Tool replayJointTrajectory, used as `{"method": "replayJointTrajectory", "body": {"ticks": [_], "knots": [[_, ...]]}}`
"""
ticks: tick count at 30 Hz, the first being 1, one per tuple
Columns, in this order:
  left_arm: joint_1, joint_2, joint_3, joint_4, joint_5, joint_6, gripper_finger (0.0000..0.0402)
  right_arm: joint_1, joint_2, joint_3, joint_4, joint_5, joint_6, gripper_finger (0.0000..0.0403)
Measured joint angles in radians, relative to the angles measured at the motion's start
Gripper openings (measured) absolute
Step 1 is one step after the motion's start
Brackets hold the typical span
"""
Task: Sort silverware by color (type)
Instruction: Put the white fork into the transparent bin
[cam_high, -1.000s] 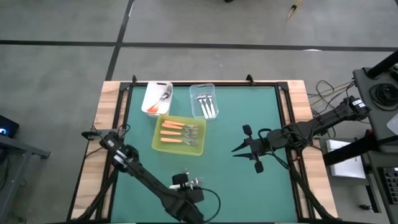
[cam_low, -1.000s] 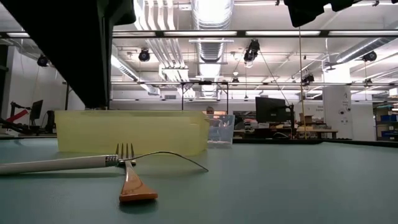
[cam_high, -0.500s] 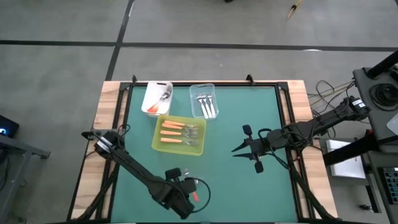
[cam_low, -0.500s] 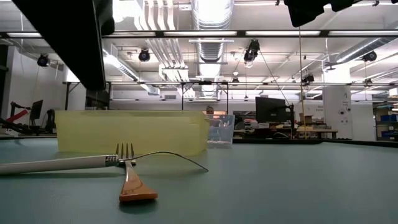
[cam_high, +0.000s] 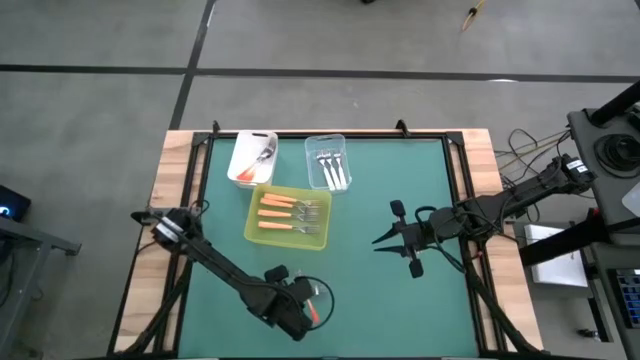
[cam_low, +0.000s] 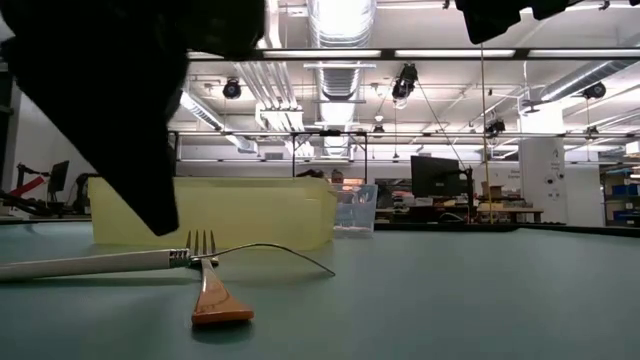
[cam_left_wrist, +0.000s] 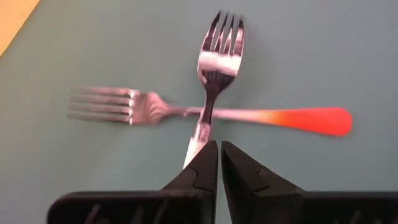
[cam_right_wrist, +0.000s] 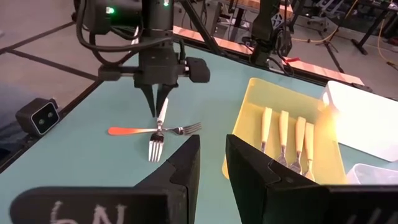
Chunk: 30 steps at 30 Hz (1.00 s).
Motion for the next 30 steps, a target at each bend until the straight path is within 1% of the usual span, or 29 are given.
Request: {"method": "replayJointTrajectory", "body": {"ticks": [5, 13, 17, 19, 22, 30], "knots": [[0.010, 0.000, -0.008, 0.025, -0.008, 0.040, 0.0041, 0.000, 0.000, 0.000, -0.004, 0.000, 0.000, 0.0068], [0.009, 0.000, -0.026, 0.025, -0.009, 0.051, 0.0138, 0.000, 0.000, 0.000, -0.007, 0.000, 0.000, 0.0068], [0.010, 0.001, -0.043, 0.026, -0.010, 0.053, 0.0172, 0.000, 0.000, 0.000, -0.012, 0.000, 0.000, 0.0068], [0.010, 0.006, -0.046, 0.035, -0.016, 0.054, 0.0180, 0.000, 0.000, 0.000, -0.017, 0.000, 0.000, 0.0068], [0.010, 0.021, -0.048, 0.040, -0.030, 0.054, 0.0182, -0.001, 0.000, 0.000, -0.019, 0.000, 0.000, 0.0068], [0.010, 0.034, -0.046, 0.065, -0.038, 0.075, 0.0161, -0.002, 0.000, 0.000, -0.019, 0.001, 0.000, 0.0068]]}}
